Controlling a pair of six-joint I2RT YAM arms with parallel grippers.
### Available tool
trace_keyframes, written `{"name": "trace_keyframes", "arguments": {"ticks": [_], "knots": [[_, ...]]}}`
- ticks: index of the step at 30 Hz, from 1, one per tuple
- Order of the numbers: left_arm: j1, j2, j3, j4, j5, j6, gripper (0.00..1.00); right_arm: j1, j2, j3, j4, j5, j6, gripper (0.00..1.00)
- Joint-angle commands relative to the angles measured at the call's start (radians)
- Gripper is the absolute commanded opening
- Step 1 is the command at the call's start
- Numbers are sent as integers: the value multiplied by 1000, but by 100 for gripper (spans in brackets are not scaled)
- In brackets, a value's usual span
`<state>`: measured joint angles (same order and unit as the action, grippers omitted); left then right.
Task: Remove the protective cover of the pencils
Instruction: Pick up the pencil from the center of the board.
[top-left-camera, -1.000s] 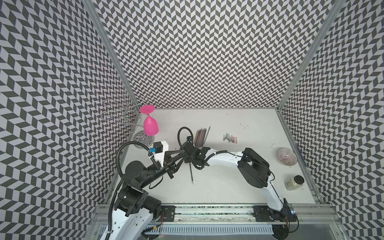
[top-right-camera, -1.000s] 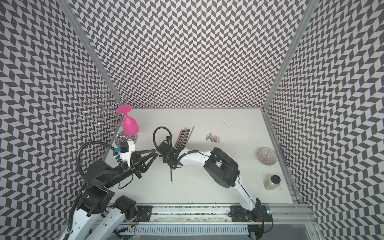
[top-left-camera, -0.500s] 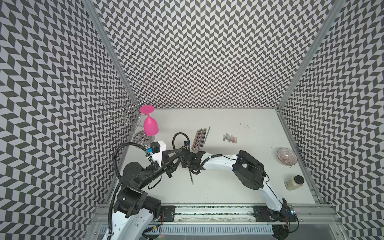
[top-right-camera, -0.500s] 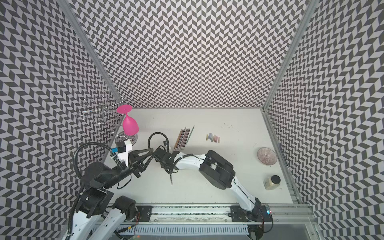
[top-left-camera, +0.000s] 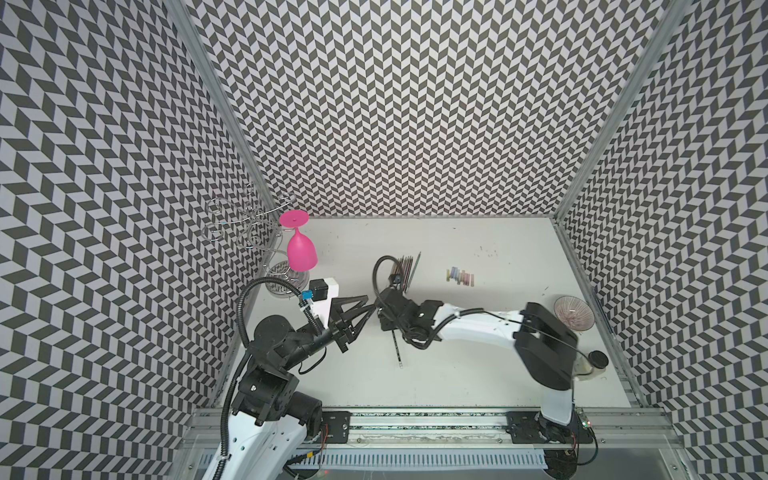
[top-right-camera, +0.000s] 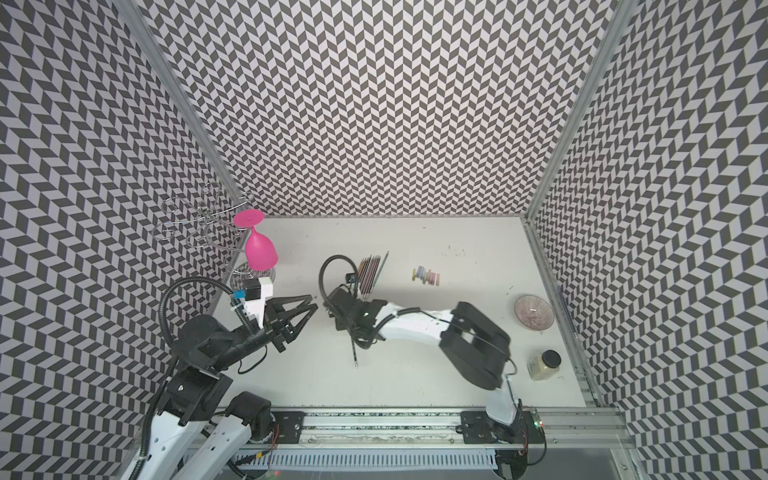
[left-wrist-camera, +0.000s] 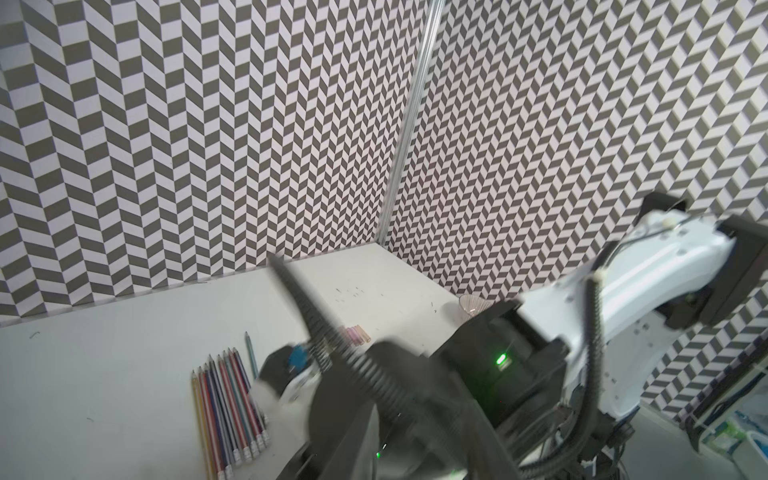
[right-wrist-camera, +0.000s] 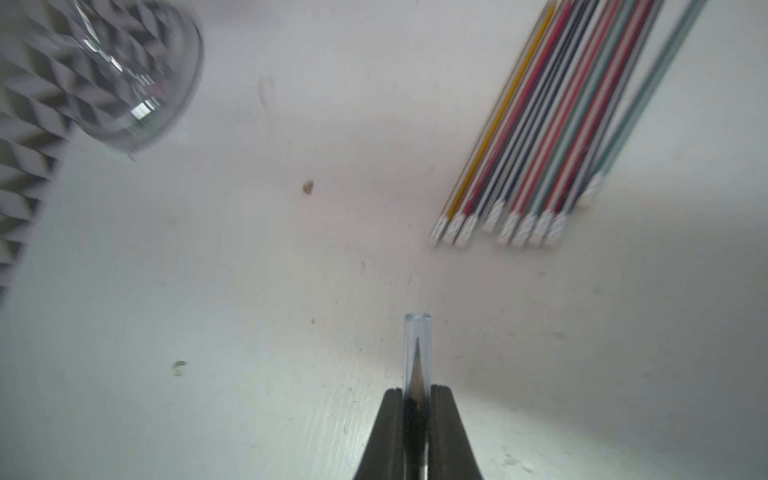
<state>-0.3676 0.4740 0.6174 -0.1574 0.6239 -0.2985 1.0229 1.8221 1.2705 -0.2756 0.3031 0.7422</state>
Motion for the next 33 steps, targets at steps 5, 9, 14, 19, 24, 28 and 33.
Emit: {"name": "trace_keyframes", "arguments": {"ticks": [5,9,14,19,24,28,33], "knots": [[-283,223,-3,-20,-165,-22,43,-192,-617,-500,426,-149,-111,0],[-442,341,-50,105,-240,-77,46,-236,-910,-758,669,-217,-139,0],[-578,494,-35,206,-297,-67,47,-241,-1104,-931,848,-278,-116,0],[-634,613,10,257,-308,-71,47,-241,-1186,-1020,956,-343,-63,0],[-692,689,59,299,-308,-85,47,-241,-1181,-1112,1130,-386,-34,0],[-721,722,85,324,-313,-90,47,-241,-1159,-1149,1234,-406,-22,0],[-729,748,92,361,-290,-90,46,-241,-1156,-1175,1311,-402,-17,0]]}}
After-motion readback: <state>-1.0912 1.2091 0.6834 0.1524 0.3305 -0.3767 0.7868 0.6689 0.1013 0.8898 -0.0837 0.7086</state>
